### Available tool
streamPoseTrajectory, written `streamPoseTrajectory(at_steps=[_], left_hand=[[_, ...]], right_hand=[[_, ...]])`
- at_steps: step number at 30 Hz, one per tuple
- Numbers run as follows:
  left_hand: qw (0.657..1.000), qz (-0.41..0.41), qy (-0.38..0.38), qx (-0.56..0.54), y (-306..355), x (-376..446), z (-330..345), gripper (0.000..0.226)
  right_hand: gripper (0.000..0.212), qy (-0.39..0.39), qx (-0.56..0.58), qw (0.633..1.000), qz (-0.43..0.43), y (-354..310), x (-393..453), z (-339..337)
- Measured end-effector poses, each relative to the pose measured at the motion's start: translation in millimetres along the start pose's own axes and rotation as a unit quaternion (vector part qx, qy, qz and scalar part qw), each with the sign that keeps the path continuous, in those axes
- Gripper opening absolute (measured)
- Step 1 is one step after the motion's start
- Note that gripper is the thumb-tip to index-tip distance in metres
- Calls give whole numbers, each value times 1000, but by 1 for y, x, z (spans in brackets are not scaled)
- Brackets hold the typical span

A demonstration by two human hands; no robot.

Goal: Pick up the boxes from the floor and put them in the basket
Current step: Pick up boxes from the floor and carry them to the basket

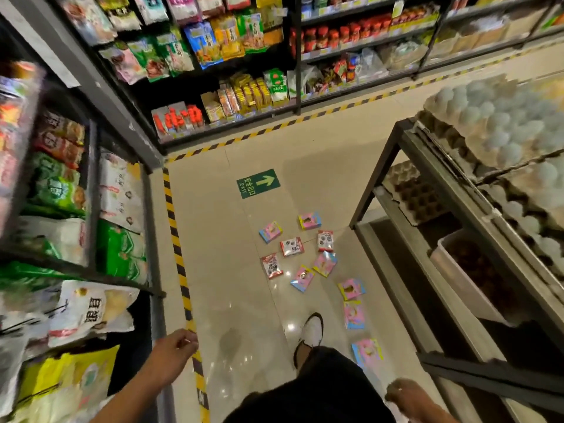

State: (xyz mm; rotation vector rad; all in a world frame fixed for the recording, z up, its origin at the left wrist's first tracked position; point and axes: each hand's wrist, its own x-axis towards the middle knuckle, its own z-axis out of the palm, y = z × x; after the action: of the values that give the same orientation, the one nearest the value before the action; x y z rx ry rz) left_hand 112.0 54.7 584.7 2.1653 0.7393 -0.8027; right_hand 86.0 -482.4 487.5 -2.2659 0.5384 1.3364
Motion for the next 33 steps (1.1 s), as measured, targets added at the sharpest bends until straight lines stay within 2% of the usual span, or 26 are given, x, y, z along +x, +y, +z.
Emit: streamPoseTrajectory(at_steps=[1, 2, 3, 4, 6, 9, 13, 16, 19, 22, 24, 25, 29, 31, 33], left_hand=[[999, -26, -23, 16, 3, 7, -5, 3], [997, -50, -51, 38, 1, 16, -12, 7], [994, -70, -68, 56, -3, 29, -18, 14], [990, -87, -82, 71, -11, 45, -25, 26], [986, -105, -93, 92, -3, 63, -42, 41], [980, -105, -73, 149, 55, 80, -68, 30], [975, -85, -52, 198, 106, 159, -110, 17], [972, -65, -65, 217, 156, 234, -138, 9], [961, 2, -85, 263, 227, 314, -155, 5], [928, 92, -124, 338, 294, 403, -164, 9], [897, 136, -158, 391, 324, 462, -165, 2], [886, 152, -169, 404, 339, 486, -164, 7], [870, 153, -197, 426, 372, 572, -133, 26], [865, 155, -207, 429, 373, 612, -99, 28], [866, 148, -212, 427, 360, 659, -58, 33]], right_hand=[[20, -15, 37, 999, -23, -16, -7, -18], [31, -4, 97, 995, -8, -34, -7, -35], [32, 48, 69, 996, 8, -58, -5, -54], [26, 60, 47, 997, -9, -84, -5, -73], [9, 71, 107, 992, -12, -131, 15, -119], [15, 83, 140, 986, -35, -184, 33, -175], [11, 111, 191, 975, -30, -227, 69, -208], [6, 110, 217, 970, 12, -251, 103, -203], [14, 96, 256, 959, 71, -274, 143, -178], [10, 104, 329, 927, 146, -310, 173, -141], [14, 71, 371, 907, 187, -340, 197, -117], [18, 47, 390, 897, 205, -352, 214, -99], [43, -27, 415, 883, 218, -413, 269, -59], [45, -12, 444, 864, 237, -437, 313, -63], [61, 16, 451, 857, 249, -452, 368, -67]])
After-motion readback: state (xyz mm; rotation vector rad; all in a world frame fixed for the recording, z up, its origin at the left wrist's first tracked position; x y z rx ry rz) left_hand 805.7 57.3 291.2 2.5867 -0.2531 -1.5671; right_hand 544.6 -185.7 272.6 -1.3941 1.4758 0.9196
